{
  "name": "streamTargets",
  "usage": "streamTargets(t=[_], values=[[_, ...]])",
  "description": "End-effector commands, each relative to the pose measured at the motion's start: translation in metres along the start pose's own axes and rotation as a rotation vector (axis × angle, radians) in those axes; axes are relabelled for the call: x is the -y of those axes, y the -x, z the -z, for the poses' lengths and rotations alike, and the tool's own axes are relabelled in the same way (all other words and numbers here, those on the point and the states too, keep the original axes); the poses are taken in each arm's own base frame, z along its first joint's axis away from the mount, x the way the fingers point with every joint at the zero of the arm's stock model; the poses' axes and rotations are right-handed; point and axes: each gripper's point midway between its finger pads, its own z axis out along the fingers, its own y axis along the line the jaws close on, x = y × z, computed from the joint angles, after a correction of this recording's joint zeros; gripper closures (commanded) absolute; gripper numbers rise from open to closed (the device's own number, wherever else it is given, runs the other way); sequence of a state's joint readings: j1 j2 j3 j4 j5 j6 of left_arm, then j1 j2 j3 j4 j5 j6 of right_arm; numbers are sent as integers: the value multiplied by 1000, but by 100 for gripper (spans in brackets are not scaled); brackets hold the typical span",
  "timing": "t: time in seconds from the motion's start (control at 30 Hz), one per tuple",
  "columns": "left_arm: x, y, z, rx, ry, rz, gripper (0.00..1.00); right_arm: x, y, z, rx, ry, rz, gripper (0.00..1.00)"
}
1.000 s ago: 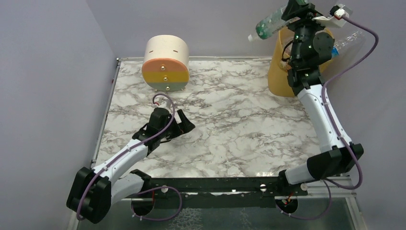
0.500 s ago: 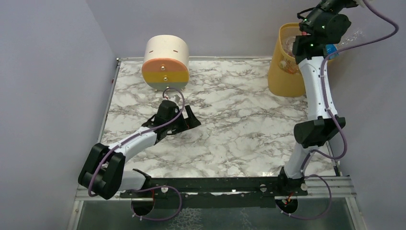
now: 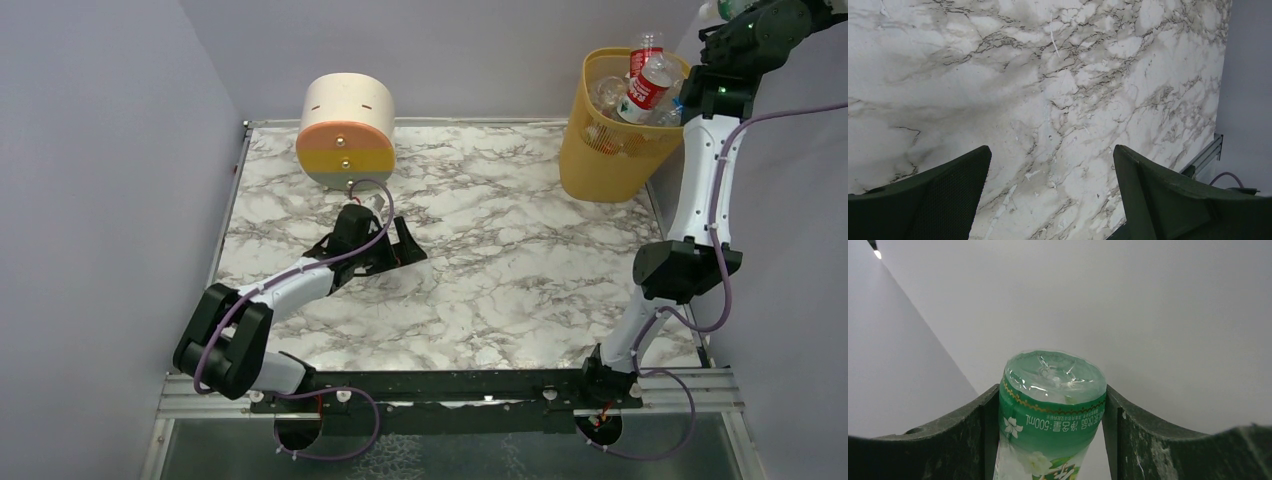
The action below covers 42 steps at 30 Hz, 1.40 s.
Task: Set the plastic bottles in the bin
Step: Place the plastic bottle in the trash bin.
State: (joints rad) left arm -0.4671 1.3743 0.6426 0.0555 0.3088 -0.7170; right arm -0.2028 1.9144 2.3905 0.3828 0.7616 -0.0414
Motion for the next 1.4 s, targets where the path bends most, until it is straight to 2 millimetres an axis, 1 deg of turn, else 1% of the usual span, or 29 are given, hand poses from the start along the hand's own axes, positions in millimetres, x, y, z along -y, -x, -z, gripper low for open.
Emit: streamTargets(t=[0.0,0.17,0.4,0.6,0.73,0.83,0.87,0.9,1.0,1.03,1.23,1.37], values=[[18,8,-2,6,-71,-39,1,2,-45,2,-120,30,38,48],[20,9,-2,7,-80,-41,1,9,-79,6,-193,19,92,48],[21,8,-1,11,-86,-35,1,16,-117,9,-258,12,157,48],[21,8,-3,5,-87,-34,1,22,-139,11,-284,2,195,48],[22,10,-4,6,-90,-37,1,22,-138,9,-275,4,206,47],[23,10,-5,3,-91,-35,1,21,-139,8,-274,6,215,43],[23,10,-5,4,-93,-35,1,21,-139,8,-275,8,215,37],[23,10,-5,4,-92,-33,1,20,-139,8,-276,12,215,29],[25,11,-5,6,-96,-34,1,19,-140,10,-290,28,209,7],[25,12,-4,7,-96,-33,1,16,-141,11,-296,43,205,4],[24,10,-2,10,-92,-28,1,7,-148,15,-335,93,197,4],[23,10,-1,14,-90,-22,1,6,-147,17,-344,105,179,4]])
